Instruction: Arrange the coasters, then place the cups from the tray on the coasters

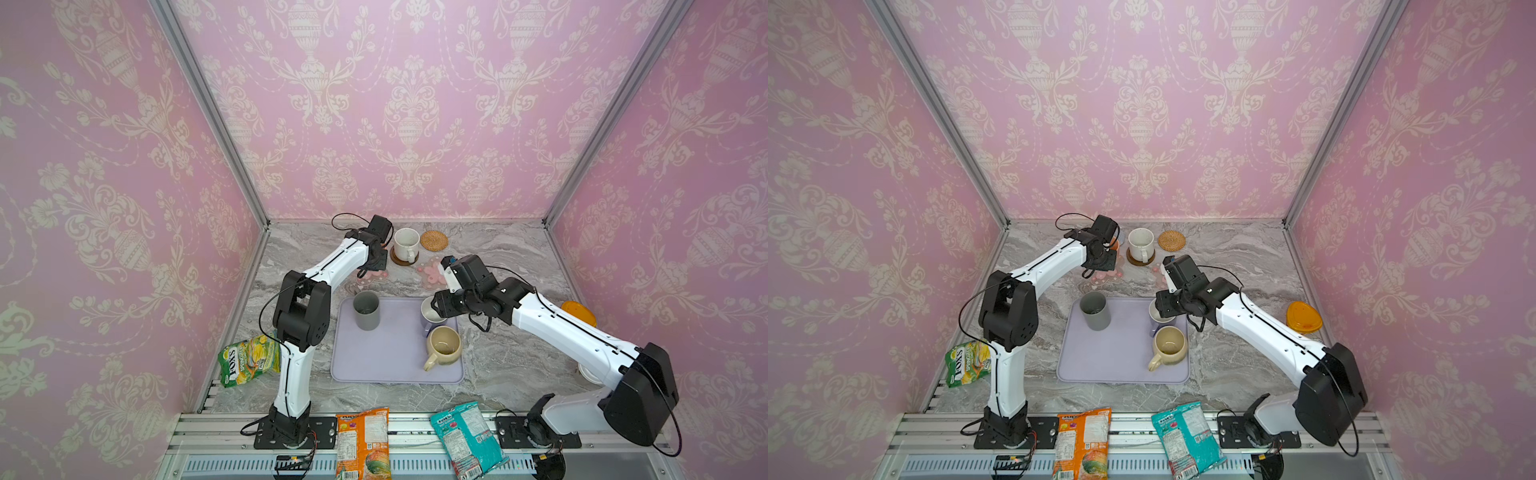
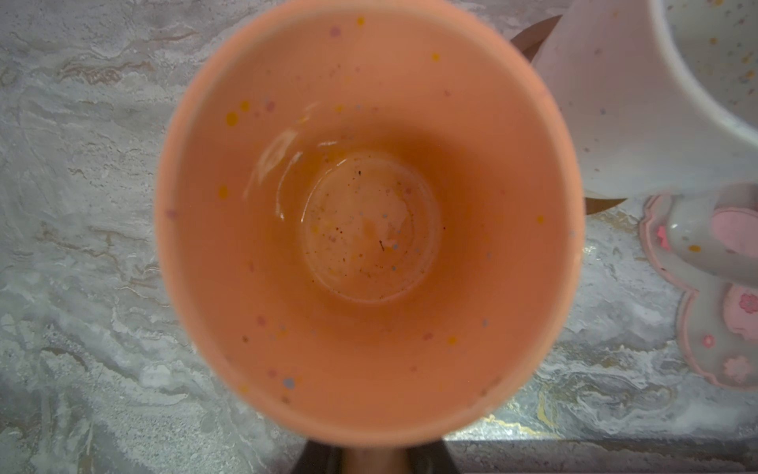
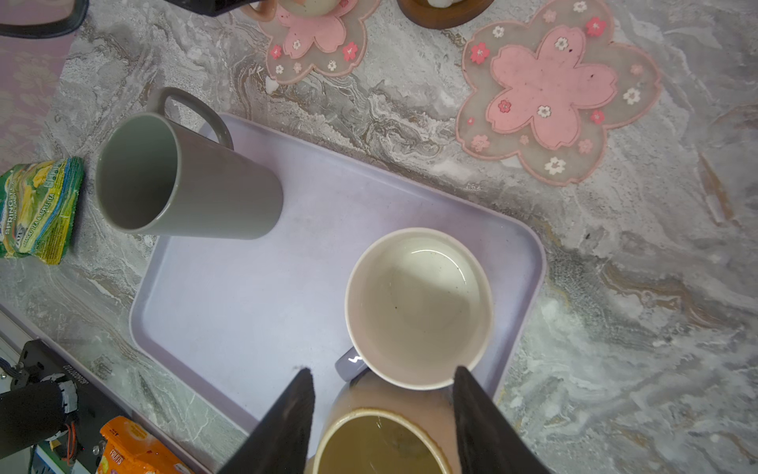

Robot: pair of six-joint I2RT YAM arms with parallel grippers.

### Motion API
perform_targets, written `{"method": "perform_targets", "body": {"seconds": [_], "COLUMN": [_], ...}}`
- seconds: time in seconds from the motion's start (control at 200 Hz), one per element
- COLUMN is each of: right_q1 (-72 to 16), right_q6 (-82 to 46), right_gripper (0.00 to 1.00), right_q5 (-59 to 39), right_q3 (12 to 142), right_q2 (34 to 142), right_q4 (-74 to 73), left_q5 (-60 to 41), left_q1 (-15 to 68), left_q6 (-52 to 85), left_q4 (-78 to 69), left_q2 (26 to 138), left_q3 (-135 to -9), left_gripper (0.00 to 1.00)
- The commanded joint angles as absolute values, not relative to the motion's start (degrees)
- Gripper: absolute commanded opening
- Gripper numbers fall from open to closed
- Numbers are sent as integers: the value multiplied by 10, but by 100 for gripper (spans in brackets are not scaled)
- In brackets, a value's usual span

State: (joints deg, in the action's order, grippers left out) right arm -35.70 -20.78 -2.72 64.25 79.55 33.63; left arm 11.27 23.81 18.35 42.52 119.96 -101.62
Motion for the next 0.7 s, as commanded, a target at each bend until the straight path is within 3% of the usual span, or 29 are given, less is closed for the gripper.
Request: {"method": "perform_targets", "body": {"seconds": [0.0,0.691], "right_q1": [-354,-354], "right_q6": [-193,-193], "right_gripper": [56,56], "right_q5": [-23,-26], "right_q3": [632,621], "right_q2": [781,778], "right_q4": [335,334], "left_q5": [146,137], "left_q1": [239,236], "left_q6": [227,285], "left_q4": [394,398], "left_q2": [1195,1218], "left_q3": [-1025,-1013], "left_gripper": [1,5]}}
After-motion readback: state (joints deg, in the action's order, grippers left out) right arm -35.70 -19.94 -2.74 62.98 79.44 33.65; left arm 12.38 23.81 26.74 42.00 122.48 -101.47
